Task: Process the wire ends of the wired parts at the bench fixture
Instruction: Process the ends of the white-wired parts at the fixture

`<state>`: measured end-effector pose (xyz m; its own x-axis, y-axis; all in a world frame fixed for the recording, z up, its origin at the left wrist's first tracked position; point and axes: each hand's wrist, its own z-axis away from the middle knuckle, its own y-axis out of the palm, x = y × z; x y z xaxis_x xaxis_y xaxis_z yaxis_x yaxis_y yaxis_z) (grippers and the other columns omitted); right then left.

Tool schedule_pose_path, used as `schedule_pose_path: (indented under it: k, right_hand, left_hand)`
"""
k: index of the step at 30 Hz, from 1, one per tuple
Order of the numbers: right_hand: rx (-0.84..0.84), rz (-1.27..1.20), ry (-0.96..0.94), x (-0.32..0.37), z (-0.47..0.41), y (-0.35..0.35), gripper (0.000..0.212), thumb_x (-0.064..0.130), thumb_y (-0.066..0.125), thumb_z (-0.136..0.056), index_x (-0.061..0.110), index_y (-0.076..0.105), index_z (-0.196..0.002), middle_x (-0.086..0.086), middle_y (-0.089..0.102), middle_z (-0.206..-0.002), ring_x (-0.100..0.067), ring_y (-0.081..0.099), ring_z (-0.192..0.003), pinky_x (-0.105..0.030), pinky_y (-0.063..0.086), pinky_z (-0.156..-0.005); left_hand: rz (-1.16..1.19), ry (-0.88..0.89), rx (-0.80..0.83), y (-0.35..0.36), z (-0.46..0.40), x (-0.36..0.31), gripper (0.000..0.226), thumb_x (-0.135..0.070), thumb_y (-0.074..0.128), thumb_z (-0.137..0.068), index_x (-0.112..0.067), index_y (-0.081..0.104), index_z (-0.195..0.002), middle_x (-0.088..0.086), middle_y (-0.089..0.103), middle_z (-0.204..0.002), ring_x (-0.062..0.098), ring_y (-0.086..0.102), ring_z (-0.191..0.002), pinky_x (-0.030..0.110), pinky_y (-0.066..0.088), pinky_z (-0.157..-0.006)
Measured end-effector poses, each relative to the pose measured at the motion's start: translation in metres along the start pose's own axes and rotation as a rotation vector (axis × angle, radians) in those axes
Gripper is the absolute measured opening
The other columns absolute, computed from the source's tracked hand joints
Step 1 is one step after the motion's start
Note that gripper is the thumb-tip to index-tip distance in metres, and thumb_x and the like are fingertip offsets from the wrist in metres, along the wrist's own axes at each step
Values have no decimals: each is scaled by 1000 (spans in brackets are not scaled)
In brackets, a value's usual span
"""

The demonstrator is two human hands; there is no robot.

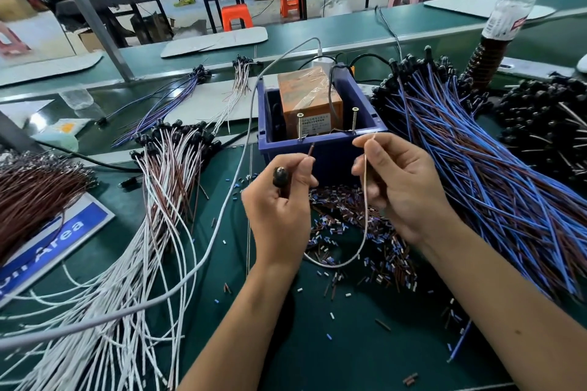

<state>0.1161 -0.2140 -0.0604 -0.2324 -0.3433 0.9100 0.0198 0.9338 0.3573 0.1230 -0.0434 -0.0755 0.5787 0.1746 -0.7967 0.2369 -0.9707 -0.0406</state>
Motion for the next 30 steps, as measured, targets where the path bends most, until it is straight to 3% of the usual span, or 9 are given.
schedule_pose_path:
  k: [2, 5, 7, 9, 12, 16, 21, 25, 30]
  right_hand:
    - [-43, 84, -61, -3, 0, 0, 13, 25, 69, -95, 14, 69, -103, -10, 70, -72, -10, 46, -41, -18, 32, -37]
    - [-40, 202, -171, -7, 1, 0, 13, 17, 71, -98, 9, 61, -96, -14, 70, -72, -13, 47, -41, -20, 34, -39]
    - [-39, 286, -236, -8, 1, -1, 14, 18, 71, -99, 9, 64, -91, -12, 71, -74, -14, 50, -44, -21, 39, -41]
    - [-37, 341, -289, -8, 1, -1, 10, 16, 70, -100, 10, 68, -93, -9, 73, -78, -15, 54, -49, -21, 43, -46]
    - [-49, 398, -360, -9, 3, -1, 4, 12, 70, -98, 13, 73, -100, -5, 76, -87, -17, 65, -64, -24, 52, -58]
    - [-96, 507, -456, -12, 5, -1, 23, 0, 66, -96, 13, 73, -114, 3, 75, -97, -18, 70, -87, -24, 56, -76]
    - [-213, 527, -509, -13, 5, -2, 25, 0, 62, -99, 12, 75, -117, 4, 75, -96, -17, 69, -75, -25, 55, -64]
    - [-277, 526, -506, -14, 4, -3, 25, 3, 61, -100, 10, 75, -119, 3, 76, -95, -16, 67, -67, -27, 53, -58]
    - [-241, 563, -522, -14, 5, -3, 24, 3, 60, -100, 11, 75, -117, 4, 75, -93, -18, 65, -62, -27, 50, -55]
  left_hand:
    - [-35, 35, -83, -1, -1, 0, 11, -18, 66, -101, -21, 70, -92, -10, 67, -70, 13, 65, -65, 22, 49, -66]
    - [-19, 28, -157, -1, -3, 1, 2, -19, 68, -99, -20, 67, -99, -8, 67, -68, 19, 68, -64, 27, 52, -65]
    - [-17, 28, -186, -1, -4, 1, 4, -18, 69, -99, -19, 65, -101, -6, 68, -68, 21, 68, -63, 32, 54, -64]
    - [-45, 46, -227, -1, -5, 0, 4, -18, 67, -100, -21, 65, -99, -5, 68, -68, 19, 66, -62, 28, 51, -62]
    - [-101, 54, -309, -1, -6, 0, 7, -14, 63, -100, -21, 66, -99, -3, 67, -70, 16, 62, -61, 24, 48, -61]
    - [-115, 47, -326, -1, -8, 2, 15, -9, 59, -97, -20, 69, -100, -5, 69, -76, 15, 66, -68, 22, 51, -68]
    - [-138, 56, -297, 2, -8, 3, 15, -10, 61, -98, -14, 74, -102, -3, 72, -79, 12, 68, -73, 17, 49, -71]
    - [-156, 64, -250, 4, -8, 3, 16, -11, 62, -98, -9, 76, -106, -2, 74, -82, 13, 70, -75, 24, 53, -72]
    - [-124, 42, -233, 5, -7, 2, 15, -9, 63, -98, -10, 76, -105, -1, 74, -83, 15, 72, -77, 29, 56, -73]
